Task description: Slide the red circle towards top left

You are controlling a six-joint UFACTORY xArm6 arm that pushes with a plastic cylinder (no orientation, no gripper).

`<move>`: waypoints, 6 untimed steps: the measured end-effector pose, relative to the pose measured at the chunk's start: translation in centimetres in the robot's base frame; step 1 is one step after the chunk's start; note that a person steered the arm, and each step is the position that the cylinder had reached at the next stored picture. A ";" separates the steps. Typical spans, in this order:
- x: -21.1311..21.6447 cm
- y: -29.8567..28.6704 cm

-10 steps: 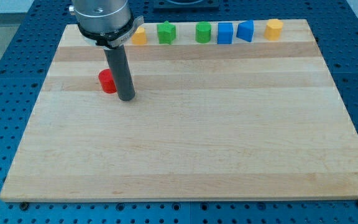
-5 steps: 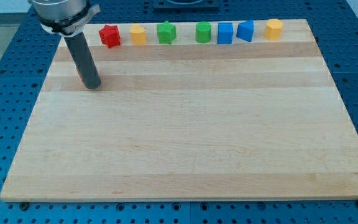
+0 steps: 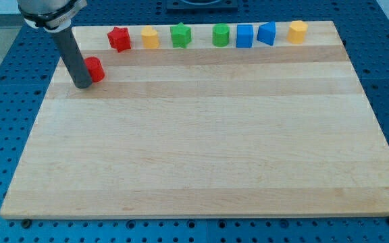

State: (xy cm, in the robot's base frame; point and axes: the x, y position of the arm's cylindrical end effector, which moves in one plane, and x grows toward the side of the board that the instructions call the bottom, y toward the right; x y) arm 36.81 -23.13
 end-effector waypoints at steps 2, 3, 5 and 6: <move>-0.7 0.0; -0.7 0.0; -1.2 0.9; -1.2 1.5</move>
State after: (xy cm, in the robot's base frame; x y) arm 35.59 -21.65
